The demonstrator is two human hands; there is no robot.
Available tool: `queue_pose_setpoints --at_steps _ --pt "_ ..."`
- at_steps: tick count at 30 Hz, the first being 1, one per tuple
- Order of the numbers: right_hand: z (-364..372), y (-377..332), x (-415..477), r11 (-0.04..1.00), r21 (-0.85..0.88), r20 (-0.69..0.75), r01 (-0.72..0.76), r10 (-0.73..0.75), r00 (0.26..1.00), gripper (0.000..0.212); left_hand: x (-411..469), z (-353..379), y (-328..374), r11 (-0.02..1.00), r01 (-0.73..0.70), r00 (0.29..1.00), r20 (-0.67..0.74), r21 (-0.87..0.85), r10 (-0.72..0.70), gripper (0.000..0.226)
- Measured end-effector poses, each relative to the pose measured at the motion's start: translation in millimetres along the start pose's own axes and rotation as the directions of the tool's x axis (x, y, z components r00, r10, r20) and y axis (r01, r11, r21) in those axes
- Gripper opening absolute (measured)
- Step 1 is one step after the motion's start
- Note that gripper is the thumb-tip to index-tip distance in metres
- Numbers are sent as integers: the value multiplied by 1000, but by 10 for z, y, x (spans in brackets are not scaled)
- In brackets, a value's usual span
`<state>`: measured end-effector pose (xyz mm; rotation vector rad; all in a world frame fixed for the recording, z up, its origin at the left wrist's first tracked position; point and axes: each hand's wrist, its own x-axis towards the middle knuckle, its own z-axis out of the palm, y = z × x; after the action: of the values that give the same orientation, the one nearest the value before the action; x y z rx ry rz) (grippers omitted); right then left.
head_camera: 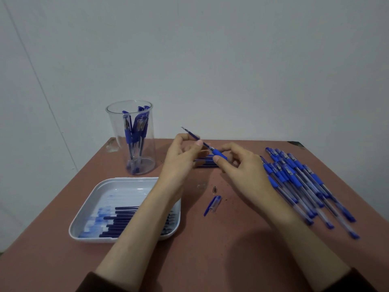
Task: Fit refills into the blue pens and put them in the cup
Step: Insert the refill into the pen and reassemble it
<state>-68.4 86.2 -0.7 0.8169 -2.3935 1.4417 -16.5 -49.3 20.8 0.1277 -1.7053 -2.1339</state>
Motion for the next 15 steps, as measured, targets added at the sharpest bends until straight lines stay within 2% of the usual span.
queue_pose_setpoints --at_steps 4,6,8,10,12,15 --pt "-30 -52 -1 977 194 52 -90 81 995 5 -23 5 9 998 26 996 83 54 -31 13" --pt "-63 -103 13 910 371 80 -186 169 982 7 -13 -21 1 992 11 994 105 130 -25 17" --pt "-97 -134 33 798 541 103 -265 250 963 12 14 -56 -24 954 -36 992 125 298 -2 18" --pt "-128 -145 48 705 632 141 -321 303 943 15 40 -93 -48 845 -101 980 198 524 -5 20" --pt "-153 -149 52 643 680 175 -352 323 930 17 31 -112 -58 694 -171 947 311 699 -80 26" --pt "-172 -152 55 591 723 190 -357 326 926 18 -32 -105 -57 519 -249 883 412 818 -224 36"
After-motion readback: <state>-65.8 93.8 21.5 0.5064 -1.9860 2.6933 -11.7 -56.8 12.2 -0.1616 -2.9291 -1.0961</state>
